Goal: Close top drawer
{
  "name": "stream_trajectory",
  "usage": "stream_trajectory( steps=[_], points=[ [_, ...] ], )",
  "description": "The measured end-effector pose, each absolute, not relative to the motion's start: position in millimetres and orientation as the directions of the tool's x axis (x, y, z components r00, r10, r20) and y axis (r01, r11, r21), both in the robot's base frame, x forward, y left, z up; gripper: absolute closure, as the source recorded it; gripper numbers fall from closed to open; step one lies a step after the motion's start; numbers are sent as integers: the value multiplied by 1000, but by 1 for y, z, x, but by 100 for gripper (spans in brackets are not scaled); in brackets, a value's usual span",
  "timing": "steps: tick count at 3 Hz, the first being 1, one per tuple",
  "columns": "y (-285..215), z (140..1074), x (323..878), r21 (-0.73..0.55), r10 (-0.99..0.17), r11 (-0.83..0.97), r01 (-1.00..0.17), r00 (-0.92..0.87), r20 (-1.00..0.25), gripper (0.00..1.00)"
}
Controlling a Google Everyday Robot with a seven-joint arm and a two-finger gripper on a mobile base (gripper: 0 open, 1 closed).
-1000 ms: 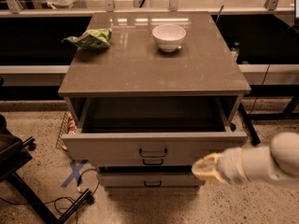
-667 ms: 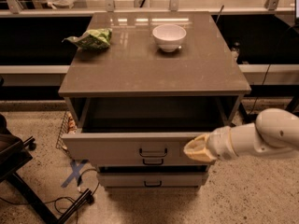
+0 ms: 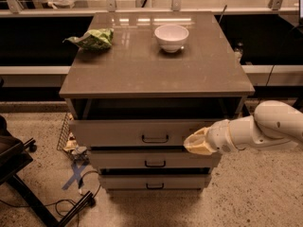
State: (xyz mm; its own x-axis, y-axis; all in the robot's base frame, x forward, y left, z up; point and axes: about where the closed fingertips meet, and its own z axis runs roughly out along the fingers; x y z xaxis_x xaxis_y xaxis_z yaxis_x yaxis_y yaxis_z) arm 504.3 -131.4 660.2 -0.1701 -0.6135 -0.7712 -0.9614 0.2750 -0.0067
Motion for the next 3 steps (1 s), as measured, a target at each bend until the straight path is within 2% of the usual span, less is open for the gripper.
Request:
stream_trajectory(
  steps=[2, 3],
  points=[
    [-113, 654, 566, -18, -610, 220, -975, -123, -783, 100],
    [-113, 654, 566, -18, -610, 220, -975, -123, -783, 100]
  ],
)
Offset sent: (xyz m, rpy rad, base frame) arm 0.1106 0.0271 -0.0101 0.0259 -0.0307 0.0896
